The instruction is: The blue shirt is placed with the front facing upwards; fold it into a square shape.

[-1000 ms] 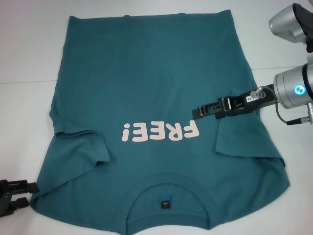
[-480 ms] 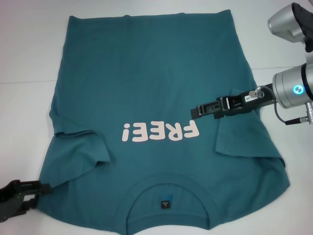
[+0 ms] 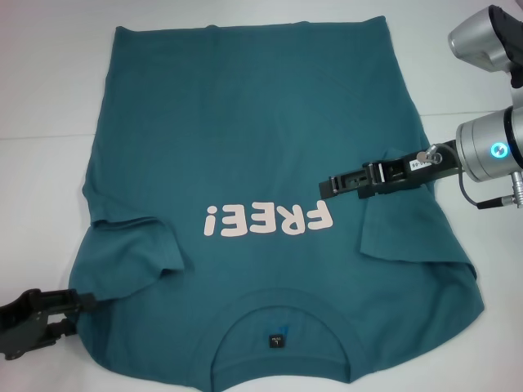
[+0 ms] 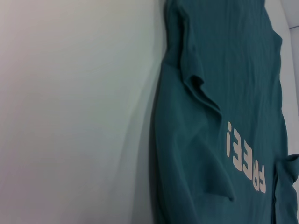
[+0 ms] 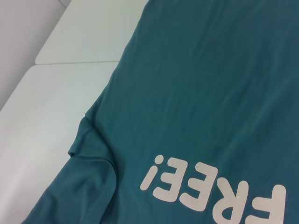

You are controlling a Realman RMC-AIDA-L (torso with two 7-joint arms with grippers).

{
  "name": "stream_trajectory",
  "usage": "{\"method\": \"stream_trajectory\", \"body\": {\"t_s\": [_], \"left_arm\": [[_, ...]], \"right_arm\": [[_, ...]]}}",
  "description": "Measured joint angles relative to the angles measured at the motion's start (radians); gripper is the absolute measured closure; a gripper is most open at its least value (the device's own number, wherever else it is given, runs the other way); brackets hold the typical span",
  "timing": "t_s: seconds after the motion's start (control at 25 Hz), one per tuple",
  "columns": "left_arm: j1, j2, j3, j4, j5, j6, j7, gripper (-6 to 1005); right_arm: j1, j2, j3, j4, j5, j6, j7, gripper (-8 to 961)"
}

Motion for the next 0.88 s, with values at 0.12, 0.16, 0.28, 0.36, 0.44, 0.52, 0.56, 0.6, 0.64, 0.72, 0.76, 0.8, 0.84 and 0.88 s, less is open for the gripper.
{"method": "stream_trajectory", "body": {"t_s": [0.12, 0.16, 0.28, 0.36, 0.44, 0.52, 0.56, 0.6, 0.64, 0.72, 0.76, 0.8, 0.84, 0.88], "left_arm": [[-0.001, 0.0, 0.002, 0.0, 0.004, -0.006, -0.005, 463], [-0.001, 0.0, 0.002, 0.0, 0.005, -0.009, -0.005, 463], [0.0, 0.0, 0.002, 0.0, 0.014, -0.022, -0.008, 463], [-0.001, -0.001, 0.003, 0.0, 0.023, -0.033, -0.012, 463], [-0.002, -0.001, 0.009, 0.0, 0.027, -0.045, -0.015, 462], [-0.003, -0.001, 0.016, 0.0, 0.028, -0.051, -0.016, 462], [-0.007, -0.002, 0.029, 0.0, 0.028, -0.057, -0.018, 463], [-0.009, -0.002, 0.037, -0.001, 0.027, -0.06, -0.019, 465], [-0.012, -0.003, 0.042, -0.002, 0.026, -0.061, -0.019, 466], [-0.018, -0.003, 0.049, -0.008, 0.026, -0.062, -0.019, 469], [-0.02, -0.003, 0.05, -0.01, 0.026, -0.063, -0.019, 471], [-0.021, -0.003, 0.05, -0.011, 0.026, -0.063, -0.019, 472], [-0.022, -0.003, 0.048, -0.012, 0.025, -0.063, -0.02, 474], [-0.021, -0.003, 0.047, -0.012, 0.024, -0.063, -0.02, 475]], "right_arm": [[0.0, 0.0, 0.0, 0.0, 0.0, 0.0, 0.0, 16], [0.0, 0.0, 0.0, 0.0, 0.0, 0.0, 0.0, 17], [0.0, 0.0, 0.0, 0.0, 0.0, 0.0, 0.0, 17], [0.0, 0.0, 0.004, 0.0, 0.0, 0.0, 0.0, 17], [0.0, 0.0, 0.008, 0.0, 0.0, 0.0, 0.0, 17], [0.0, 0.0, 0.01, 0.0, 0.0, 0.0, -0.002, 17], [0.0, 0.0, 0.01, 0.0, 0.0, 0.0, -0.004, 18], [0.0, 0.0, 0.011, 0.0, 0.0, 0.0, -0.005, 18], [0.0, 0.0, 0.011, 0.0, 0.0, 0.0, -0.005, 18], [0.0, 0.0, 0.012, 0.0, 0.0, 0.0, -0.005, 18], [0.0, 0.0, 0.012, 0.0, 0.0, 0.0, -0.005, 18], [0.0, 0.0, 0.012, 0.0, 0.0, 0.0, -0.006, 18], [0.0, 0.0, 0.012, 0.0, 0.0, 0.0, -0.006, 18], [0.0, 0.0, 0.012, 0.0, 0.0, 0.0, -0.006, 18]]}}
